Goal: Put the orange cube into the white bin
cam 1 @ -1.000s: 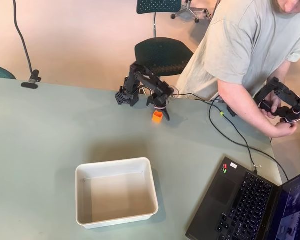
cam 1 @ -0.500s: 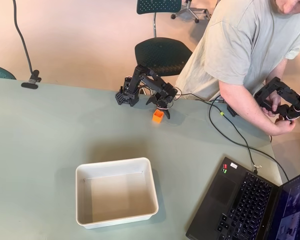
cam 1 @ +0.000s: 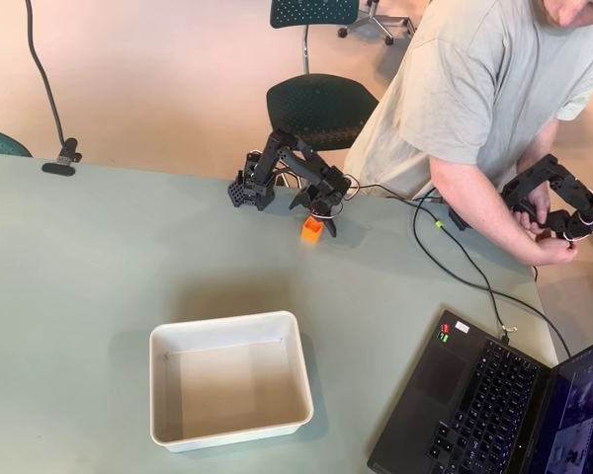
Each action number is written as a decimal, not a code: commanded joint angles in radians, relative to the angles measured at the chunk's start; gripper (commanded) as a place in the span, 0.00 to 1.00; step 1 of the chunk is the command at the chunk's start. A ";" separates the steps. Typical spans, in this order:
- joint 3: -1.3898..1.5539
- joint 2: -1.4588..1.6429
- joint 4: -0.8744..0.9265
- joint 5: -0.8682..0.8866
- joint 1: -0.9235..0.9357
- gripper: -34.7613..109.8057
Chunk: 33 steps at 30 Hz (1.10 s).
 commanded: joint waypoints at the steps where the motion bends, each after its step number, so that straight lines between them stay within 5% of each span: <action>1: -0.046 -0.018 -0.003 0.003 0.000 0.93; 8: -0.091 -0.029 -0.002 0.006 0.008 0.92; 21: -0.147 -0.029 -0.005 0.055 0.008 0.70; 33: -0.147 -0.029 -0.110 0.055 0.008 0.63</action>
